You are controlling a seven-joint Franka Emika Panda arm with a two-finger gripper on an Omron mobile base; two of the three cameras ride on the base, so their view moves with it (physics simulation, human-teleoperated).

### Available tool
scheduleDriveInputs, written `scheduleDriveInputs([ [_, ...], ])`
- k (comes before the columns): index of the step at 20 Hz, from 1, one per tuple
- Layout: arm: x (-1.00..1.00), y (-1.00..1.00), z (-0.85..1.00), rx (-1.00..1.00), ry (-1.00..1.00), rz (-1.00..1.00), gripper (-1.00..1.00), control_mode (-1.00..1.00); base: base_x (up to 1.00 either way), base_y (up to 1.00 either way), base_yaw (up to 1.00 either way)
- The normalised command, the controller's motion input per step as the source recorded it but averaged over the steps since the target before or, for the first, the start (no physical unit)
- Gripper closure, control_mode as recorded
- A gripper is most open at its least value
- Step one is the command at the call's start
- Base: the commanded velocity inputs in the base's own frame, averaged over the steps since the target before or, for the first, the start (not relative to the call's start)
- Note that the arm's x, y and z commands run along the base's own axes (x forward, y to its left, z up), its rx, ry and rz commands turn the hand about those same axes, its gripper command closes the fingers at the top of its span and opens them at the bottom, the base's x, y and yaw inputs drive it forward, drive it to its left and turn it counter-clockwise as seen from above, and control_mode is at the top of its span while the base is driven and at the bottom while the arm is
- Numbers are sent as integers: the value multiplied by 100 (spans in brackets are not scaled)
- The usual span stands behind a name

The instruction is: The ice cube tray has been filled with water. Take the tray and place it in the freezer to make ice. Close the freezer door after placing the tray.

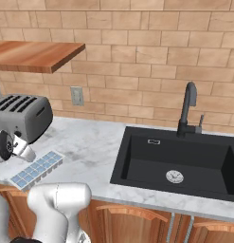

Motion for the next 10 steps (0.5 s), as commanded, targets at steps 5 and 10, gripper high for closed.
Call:
scheduleDriveInputs([
  [5,-76,41,18,-44,12,13,-100,-100,0,0,0],
  [10,-69,31,4,-33,30,3,-100,-100,0,0,0],
])
